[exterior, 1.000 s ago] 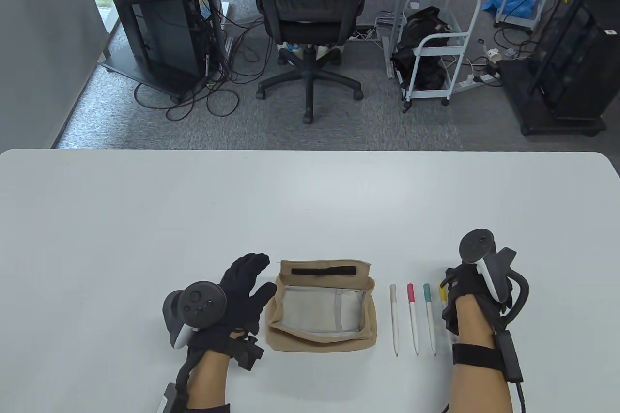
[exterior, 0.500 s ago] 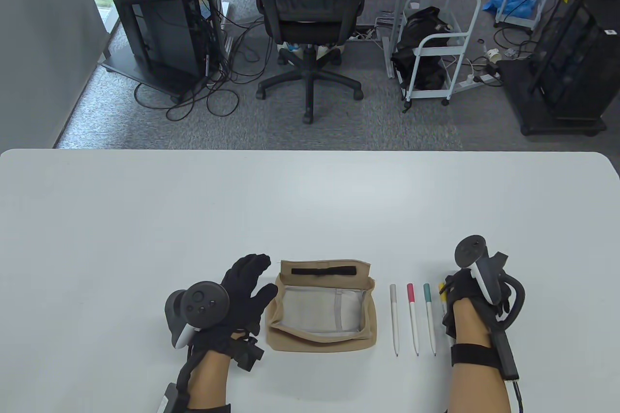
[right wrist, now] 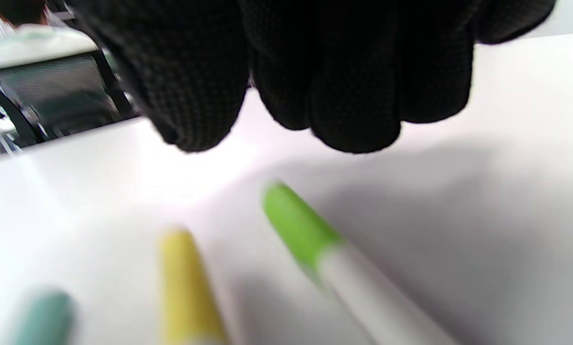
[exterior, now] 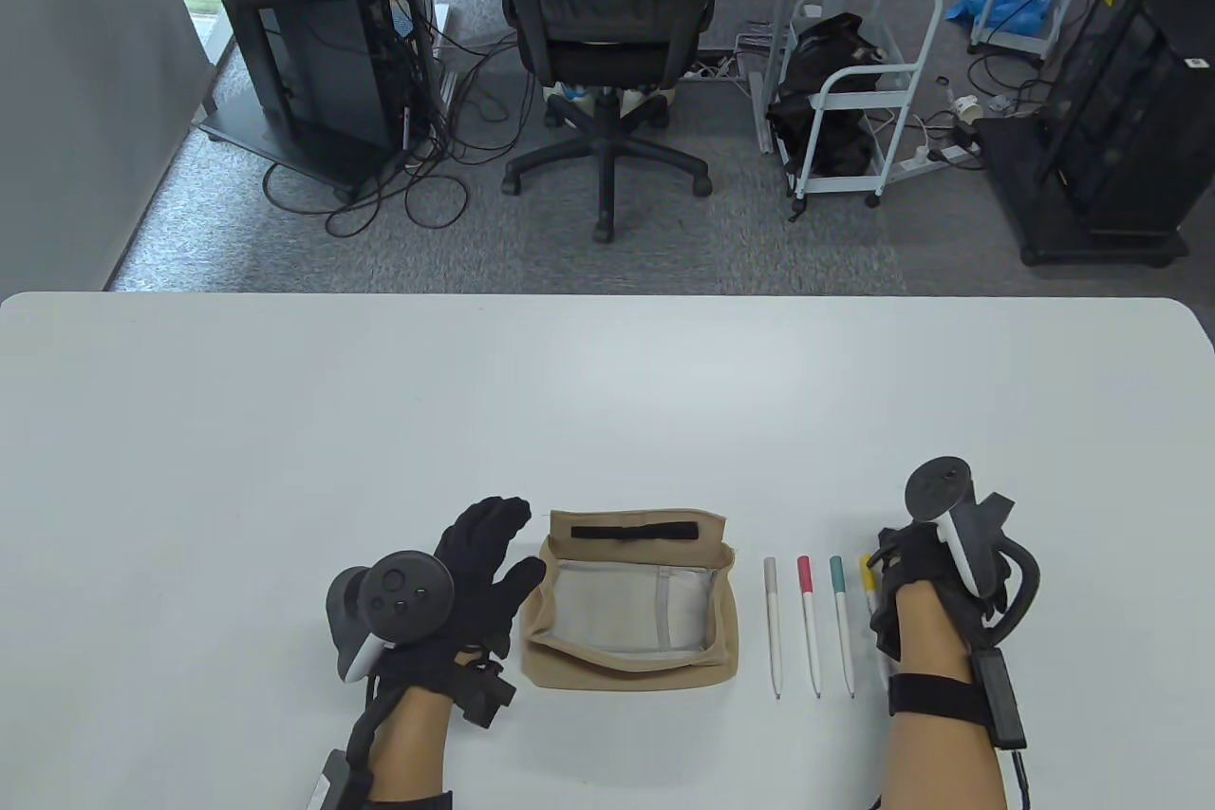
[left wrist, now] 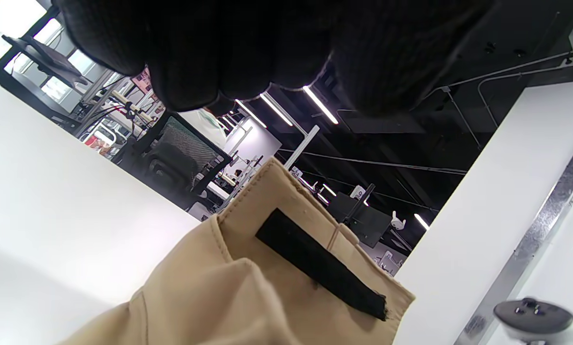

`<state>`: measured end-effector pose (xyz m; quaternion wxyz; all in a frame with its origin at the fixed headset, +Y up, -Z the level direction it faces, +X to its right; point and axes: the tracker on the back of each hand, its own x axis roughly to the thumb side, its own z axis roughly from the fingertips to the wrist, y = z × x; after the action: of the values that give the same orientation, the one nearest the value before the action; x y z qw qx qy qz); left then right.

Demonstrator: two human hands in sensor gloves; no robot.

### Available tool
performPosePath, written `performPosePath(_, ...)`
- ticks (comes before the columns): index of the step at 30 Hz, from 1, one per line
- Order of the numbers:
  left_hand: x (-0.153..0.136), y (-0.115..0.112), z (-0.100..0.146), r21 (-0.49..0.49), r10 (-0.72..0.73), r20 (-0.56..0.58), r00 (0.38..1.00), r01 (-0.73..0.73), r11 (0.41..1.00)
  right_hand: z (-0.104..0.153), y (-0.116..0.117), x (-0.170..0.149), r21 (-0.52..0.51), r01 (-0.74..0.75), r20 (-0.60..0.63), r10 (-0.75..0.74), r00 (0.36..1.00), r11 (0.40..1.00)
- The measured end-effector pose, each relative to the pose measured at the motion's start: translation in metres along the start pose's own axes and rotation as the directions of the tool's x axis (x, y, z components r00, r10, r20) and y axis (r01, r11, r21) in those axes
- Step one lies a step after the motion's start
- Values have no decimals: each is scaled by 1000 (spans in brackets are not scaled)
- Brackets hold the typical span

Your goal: Twist to extend twist pen refills

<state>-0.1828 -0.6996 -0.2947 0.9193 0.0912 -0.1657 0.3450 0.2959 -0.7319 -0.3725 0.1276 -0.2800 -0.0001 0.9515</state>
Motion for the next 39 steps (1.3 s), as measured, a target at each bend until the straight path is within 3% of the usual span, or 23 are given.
performPosePath(5,17,8,-4,22,-61,48,997,60,998,30,-53,25,-112,100,129,-85,988,989)
performPosePath(10,37,27,-4,62,-180,100,978,175,983,79,-105,47,-239,216,325,-132,937,947)
performPosePath(12,43,33,-1,65,-233,113,966,226,972,97,-117,51,-272,280,431,-143,891,921)
performPosePath(15,50,39,10,106,-347,136,928,334,937,124,-126,57,-246,392,624,-164,764,887)
performPosePath(20,50,40,26,119,-415,149,898,400,909,155,-122,58,-247,388,749,-79,657,888)
performPosePath(27,43,28,43,70,-474,155,866,469,880,172,-93,51,-264,312,812,36,583,913)
performPosePath(39,22,6,55,-100,-450,142,882,465,880,169,-39,51,-198,52,814,134,565,979)
